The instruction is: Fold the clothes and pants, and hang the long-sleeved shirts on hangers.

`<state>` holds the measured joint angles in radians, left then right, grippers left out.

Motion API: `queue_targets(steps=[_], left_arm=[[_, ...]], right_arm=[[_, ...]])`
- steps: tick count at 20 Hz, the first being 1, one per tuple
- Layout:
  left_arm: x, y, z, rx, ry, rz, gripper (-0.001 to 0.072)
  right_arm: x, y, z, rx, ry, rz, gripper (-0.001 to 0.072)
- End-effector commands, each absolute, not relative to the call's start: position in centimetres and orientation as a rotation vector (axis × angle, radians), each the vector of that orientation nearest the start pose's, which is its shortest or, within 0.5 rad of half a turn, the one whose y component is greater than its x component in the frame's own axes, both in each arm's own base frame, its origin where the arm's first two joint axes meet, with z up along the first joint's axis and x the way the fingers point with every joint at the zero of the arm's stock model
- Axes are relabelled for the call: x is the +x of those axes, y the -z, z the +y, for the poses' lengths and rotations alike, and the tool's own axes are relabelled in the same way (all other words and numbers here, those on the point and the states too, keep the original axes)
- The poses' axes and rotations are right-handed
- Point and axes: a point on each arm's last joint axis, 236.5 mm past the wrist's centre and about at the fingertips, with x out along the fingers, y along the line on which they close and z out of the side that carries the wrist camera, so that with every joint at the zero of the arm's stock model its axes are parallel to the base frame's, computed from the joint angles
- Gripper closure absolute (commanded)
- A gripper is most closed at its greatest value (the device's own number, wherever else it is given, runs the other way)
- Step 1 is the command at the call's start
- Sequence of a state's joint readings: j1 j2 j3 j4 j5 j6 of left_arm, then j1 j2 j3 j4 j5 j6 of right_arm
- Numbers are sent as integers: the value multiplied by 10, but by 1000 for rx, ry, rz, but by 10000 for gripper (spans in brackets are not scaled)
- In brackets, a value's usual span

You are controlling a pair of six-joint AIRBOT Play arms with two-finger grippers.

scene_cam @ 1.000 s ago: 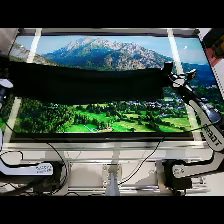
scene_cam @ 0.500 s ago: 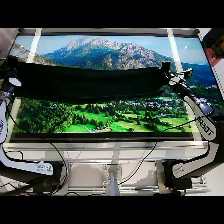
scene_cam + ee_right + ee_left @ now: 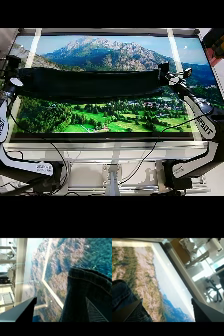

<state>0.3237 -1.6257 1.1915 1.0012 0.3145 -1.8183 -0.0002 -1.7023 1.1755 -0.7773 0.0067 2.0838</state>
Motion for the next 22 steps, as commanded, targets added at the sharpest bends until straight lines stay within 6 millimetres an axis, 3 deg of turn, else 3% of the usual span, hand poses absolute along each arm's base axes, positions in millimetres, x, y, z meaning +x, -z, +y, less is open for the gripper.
queue_targets(steps=[1,3,6,9,11,15,18,20,22], left_arm=[[566,-88,226,-789,-520,-39,0],[568,-98,217,-765,-492,-34,3],[567,-118,184,-459,-366,111,12],[537,-131,172,-294,-346,282,14],[499,-139,190,-329,-411,378,181],[403,-123,245,-408,-605,520,183],[336,-92,258,-559,-738,508,184],[314,-76,266,-753,-831,414,185],[313,-63,271,-909,-875,350,180]], right_arm=[[585,36,8,1268,334,496,27],[582,40,13,1270,330,528,27],[576,42,23,1266,311,589,28],[574,26,28,1206,262,598,27],[574,8,29,1155,225,577,27],[573,-27,29,1044,156,527,28],[572,-37,29,1040,144,515,28],[570,-34,34,1042,137,540,28],[566,-29,39,1048,129,574,28]])
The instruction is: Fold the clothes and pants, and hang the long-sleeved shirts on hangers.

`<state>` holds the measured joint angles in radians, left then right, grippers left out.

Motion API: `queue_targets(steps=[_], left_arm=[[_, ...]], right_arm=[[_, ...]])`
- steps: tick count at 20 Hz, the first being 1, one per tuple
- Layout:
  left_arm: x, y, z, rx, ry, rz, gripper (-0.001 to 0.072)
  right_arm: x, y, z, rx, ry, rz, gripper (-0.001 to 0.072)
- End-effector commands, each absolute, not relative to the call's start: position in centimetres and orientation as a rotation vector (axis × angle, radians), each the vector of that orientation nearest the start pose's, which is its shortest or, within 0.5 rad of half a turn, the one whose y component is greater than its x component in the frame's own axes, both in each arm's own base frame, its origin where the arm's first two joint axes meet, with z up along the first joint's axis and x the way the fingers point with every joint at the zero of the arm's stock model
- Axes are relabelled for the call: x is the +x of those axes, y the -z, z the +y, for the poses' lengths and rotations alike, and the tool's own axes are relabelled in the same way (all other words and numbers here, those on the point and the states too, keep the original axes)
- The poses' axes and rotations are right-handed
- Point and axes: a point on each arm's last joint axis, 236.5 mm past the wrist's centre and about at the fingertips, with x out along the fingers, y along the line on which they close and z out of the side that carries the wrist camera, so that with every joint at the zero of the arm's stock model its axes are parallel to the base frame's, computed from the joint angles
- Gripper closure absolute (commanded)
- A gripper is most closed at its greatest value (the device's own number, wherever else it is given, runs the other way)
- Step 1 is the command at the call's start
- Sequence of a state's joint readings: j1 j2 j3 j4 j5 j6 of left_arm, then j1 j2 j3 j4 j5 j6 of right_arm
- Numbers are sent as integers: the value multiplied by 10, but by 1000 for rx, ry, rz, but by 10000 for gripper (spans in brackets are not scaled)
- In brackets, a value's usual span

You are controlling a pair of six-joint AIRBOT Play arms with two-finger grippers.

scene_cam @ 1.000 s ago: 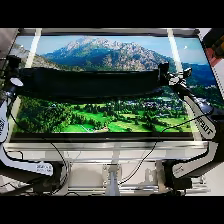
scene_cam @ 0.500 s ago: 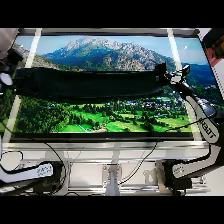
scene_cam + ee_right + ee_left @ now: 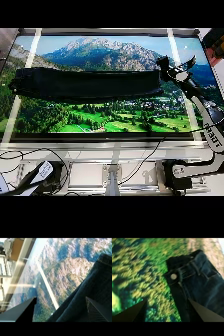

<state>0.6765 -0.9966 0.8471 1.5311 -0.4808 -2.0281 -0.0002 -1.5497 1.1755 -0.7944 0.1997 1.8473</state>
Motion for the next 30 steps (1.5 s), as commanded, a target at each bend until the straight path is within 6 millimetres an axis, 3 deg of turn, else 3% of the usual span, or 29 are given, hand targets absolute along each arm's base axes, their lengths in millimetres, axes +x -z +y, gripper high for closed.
queue_targets(steps=[1,2,3,7,11,19,23,26,30], left_arm=[[318,-58,272,-941,-873,341,138],[325,-50,272,-997,-868,328,45],[332,-43,272,-1063,-864,308,-5],[352,-3,277,-1288,-888,266,-6],[360,35,280,-1187,-888,371,-6],[427,45,286,-1115,-815,363,-6],[432,71,294,-1314,-891,282,-6],[437,76,300,-1320,-904,234,-4],[454,81,292,-1308,-878,252,-3]], right_arm=[[564,-28,42,1050,125,589,28],[563,-26,43,1051,123,599,28],[563,-26,44,1051,122,603,28],[564,-27,43,1051,124,595,28],[567,-31,37,1049,133,561,28],[568,-32,36,1052,134,556,28],[568,-32,37,1064,136,555,29],[568,-32,36,1063,137,553,28],[568,-32,37,1063,136,554,28]])
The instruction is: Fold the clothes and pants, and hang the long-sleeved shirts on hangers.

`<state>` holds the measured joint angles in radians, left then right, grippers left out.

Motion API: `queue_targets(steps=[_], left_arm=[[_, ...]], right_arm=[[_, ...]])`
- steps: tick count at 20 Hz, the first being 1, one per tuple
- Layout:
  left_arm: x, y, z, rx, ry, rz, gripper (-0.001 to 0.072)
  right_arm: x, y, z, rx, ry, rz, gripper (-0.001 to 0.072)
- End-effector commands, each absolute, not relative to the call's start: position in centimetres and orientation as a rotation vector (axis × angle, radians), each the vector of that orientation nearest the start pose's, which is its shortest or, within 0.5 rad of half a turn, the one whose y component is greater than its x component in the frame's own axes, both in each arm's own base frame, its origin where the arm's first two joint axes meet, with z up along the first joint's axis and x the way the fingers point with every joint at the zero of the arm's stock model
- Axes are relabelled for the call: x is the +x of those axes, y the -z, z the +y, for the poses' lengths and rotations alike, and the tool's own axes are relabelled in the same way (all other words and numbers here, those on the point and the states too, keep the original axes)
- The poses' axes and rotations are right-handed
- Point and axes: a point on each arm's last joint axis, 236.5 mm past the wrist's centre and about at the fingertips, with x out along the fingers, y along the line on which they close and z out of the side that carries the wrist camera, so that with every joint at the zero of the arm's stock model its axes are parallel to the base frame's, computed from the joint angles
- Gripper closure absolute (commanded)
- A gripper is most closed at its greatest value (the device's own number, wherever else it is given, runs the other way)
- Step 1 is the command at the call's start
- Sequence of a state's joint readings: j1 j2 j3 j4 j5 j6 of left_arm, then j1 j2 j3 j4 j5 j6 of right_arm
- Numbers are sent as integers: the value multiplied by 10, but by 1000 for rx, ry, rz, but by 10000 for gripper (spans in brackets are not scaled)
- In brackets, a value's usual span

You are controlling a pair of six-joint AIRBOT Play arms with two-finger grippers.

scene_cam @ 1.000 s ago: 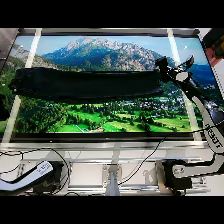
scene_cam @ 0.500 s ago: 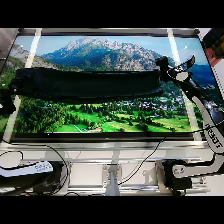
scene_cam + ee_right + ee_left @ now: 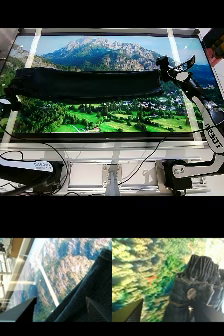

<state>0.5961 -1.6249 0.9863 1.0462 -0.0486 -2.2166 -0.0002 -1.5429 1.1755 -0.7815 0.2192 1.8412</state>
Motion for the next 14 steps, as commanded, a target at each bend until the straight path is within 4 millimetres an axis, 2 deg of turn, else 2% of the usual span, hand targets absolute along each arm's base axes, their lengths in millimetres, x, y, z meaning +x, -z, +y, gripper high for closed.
queue_targets(steps=[1,5,7,9,10,11,14], left_arm=[[461,81,291,-1298,-866,258,-2],[478,82,288,-1284,-841,264,14],[484,82,287,-1282,-832,264,132],[492,81,284,-1276,-819,261,134],[496,82,283,-1274,-814,263,170],[498,85,282,-1274,-811,268,258],[502,88,276,-1271,-804,280,669]], right_arm=[[568,-32,37,1063,136,555,29],[568,-32,37,1063,136,555,28],[568,-32,37,1063,136,557,28],[568,-32,37,1063,136,557,29],[568,-32,37,1063,135,557,28],[568,-32,37,1063,135,559,28],[567,-31,38,1064,133,565,29]])
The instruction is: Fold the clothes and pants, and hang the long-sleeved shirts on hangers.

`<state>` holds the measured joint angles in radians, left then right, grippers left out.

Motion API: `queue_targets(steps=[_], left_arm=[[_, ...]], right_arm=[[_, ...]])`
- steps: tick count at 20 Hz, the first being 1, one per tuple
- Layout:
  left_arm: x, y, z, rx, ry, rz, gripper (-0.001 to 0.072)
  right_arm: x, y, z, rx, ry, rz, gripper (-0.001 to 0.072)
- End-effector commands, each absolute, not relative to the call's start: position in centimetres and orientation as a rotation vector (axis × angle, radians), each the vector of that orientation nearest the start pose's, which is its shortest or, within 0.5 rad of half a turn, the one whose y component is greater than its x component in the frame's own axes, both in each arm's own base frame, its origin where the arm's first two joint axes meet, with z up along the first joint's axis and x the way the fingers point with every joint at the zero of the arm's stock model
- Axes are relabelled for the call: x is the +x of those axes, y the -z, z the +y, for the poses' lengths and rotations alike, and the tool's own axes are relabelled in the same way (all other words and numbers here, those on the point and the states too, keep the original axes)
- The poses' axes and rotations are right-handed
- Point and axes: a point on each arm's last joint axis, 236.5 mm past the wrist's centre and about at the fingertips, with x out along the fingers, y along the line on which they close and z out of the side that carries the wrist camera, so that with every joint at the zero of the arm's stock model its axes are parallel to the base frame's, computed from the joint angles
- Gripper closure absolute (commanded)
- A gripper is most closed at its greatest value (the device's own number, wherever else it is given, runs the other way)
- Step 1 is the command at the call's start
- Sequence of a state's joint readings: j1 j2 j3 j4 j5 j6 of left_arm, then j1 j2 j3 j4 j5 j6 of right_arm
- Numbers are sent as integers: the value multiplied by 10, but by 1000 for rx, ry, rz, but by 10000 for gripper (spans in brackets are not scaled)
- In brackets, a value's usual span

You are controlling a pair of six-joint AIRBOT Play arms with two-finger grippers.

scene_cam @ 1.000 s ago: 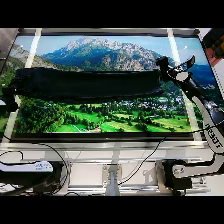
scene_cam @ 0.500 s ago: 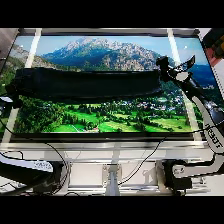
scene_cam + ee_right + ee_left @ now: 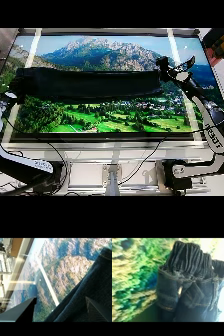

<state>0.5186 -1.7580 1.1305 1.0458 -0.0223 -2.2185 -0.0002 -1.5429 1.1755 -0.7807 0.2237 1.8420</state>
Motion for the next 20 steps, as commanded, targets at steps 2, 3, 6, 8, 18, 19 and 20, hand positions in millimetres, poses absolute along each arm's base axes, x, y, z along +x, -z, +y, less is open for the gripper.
queue_targets(steps=[2,3,6,8,18,19,20], left_arm=[[505,82,274,-1266,-793,275,670],[506,75,274,-1241,-780,273,670],[517,26,270,-900,-654,313,671],[524,-22,261,-654,-565,307,671],[508,-221,144,-376,-288,129,672],[505,-224,131,-374,-265,146,672],[502,-230,120,-372,-244,151,672]], right_arm=[[563,-26,44,1062,122,603,29],[560,-24,48,1060,115,623,32],[549,-30,62,989,48,685,451],[541,-46,76,873,-50,718,542],[523,-150,264,572,-491,563,686],[518,-146,286,579,-512,564,686],[510,-137,309,598,-531,588,686]])
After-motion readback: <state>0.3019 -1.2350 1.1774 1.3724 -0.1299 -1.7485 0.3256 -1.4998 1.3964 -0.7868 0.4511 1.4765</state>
